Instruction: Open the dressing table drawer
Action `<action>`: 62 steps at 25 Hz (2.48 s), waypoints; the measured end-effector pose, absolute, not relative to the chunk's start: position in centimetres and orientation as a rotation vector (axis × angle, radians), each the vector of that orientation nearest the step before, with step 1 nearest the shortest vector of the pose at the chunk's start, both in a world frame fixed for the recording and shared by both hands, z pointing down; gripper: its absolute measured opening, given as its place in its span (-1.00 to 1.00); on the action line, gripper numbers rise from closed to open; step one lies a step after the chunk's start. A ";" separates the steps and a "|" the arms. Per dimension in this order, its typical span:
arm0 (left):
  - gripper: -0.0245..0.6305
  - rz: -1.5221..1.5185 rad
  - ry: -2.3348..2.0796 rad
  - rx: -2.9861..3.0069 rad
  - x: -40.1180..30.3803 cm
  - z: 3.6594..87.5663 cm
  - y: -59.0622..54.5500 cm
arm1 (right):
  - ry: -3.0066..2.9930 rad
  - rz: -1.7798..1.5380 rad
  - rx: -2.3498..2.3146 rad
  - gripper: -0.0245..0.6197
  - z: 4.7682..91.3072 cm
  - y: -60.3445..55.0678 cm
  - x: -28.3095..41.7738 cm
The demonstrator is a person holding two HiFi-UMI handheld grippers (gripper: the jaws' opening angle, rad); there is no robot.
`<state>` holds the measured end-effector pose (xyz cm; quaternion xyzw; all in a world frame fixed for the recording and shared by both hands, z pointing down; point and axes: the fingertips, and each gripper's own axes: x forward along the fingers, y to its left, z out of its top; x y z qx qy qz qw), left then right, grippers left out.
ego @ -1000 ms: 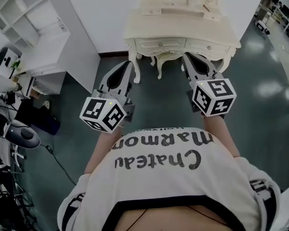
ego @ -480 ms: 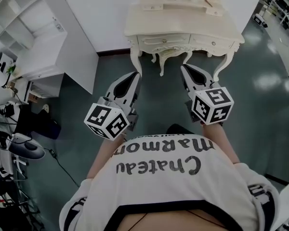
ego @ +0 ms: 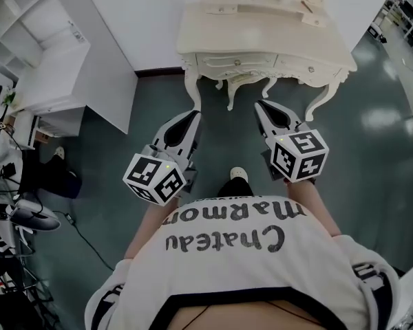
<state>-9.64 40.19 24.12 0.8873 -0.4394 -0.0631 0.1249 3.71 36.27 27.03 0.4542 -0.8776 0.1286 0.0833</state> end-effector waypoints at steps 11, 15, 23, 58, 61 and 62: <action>-0.85 -0.219 -1.275 2.557 -6.7 25.2 29.0 | -2.661 0.408 1.212 -0.83 27.9 23.7 3.8; -0.85 -0.229 -1.282 2.504 -5.8 26.6 25.8 | -2.676 0.442 1.149 -0.83 29.1 20.3 4.3; -0.85 -0.256 -1.324 2.513 -3.1 25.8 21.1 | -2.725 0.406 1.098 -0.83 28.7 15.8 6.4; -0.85 -0.234 -1.373 2.491 1.0 25.1 14.8 | -2.741 0.579 1.143 -0.83 31.2 10.1 12.3; -0.85 -0.243 -1.374 2.499 0.6 24.9 13.8 | -2.742 0.571 1.166 -0.83 31.1 9.0 12.3; -0.85 -0.248 -1.374 2.499 0.4 24.8 13.5 | -2.741 0.569 1.171 -0.83 31.1 8.7 12.3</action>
